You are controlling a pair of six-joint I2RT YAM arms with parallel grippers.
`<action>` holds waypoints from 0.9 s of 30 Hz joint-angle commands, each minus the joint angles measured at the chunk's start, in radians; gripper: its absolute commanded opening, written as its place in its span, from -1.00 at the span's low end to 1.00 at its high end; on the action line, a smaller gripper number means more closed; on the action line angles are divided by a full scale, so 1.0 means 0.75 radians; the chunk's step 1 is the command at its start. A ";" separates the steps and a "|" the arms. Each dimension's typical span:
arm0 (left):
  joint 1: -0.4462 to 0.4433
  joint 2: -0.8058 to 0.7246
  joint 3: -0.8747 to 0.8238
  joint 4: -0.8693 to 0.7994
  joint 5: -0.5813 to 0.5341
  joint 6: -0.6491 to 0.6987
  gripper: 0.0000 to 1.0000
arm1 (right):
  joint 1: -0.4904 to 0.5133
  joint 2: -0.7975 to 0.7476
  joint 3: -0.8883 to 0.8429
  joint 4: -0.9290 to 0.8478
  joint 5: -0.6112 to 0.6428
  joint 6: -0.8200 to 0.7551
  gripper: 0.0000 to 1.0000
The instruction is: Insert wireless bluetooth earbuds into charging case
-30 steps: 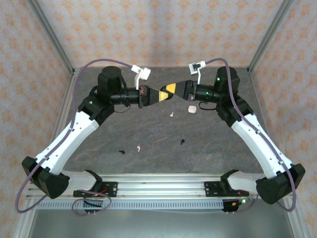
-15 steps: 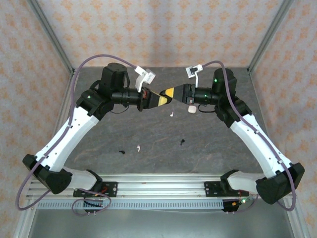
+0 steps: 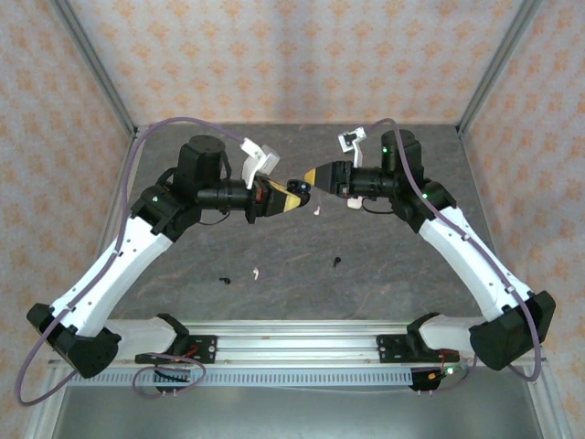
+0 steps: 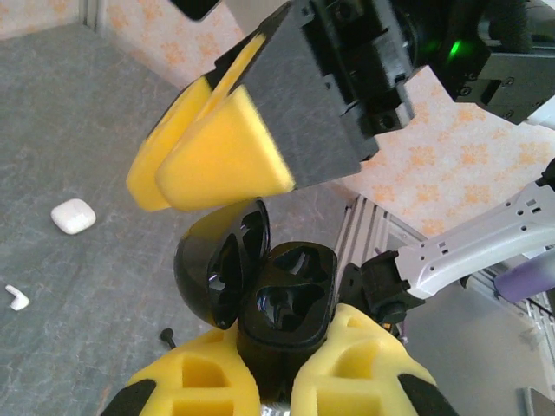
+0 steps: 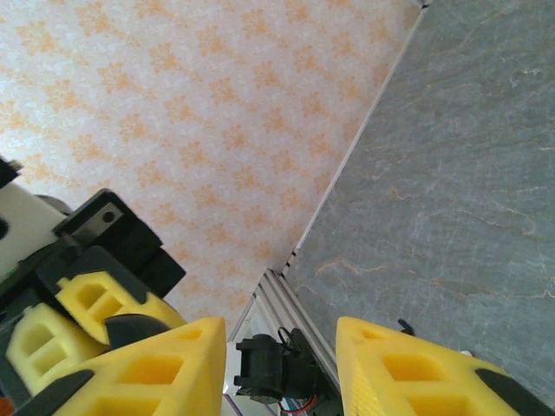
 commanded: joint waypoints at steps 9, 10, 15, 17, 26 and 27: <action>0.039 -0.274 -0.146 -0.093 -0.391 0.181 -1.00 | 0.001 0.007 -0.036 -0.093 0.276 0.135 -0.19; 0.038 -0.302 -0.160 -0.120 -0.430 0.195 -1.00 | 0.007 0.027 -0.038 -0.118 0.304 0.145 -0.21; 0.039 -0.455 -0.209 -0.261 -0.623 0.255 -1.00 | 0.170 0.218 0.044 -0.342 0.526 0.028 -0.23; 0.039 -0.505 -0.221 -0.309 -0.684 0.266 -1.00 | 0.257 0.337 0.090 -0.385 0.540 0.039 -0.27; 0.039 -0.688 -0.334 -0.388 -0.885 0.231 -1.00 | 0.635 0.918 0.405 -0.470 0.385 0.037 -0.49; 0.038 -0.708 -0.351 -0.394 -0.907 0.223 -1.00 | 0.662 0.974 0.448 -0.494 0.374 0.026 -0.50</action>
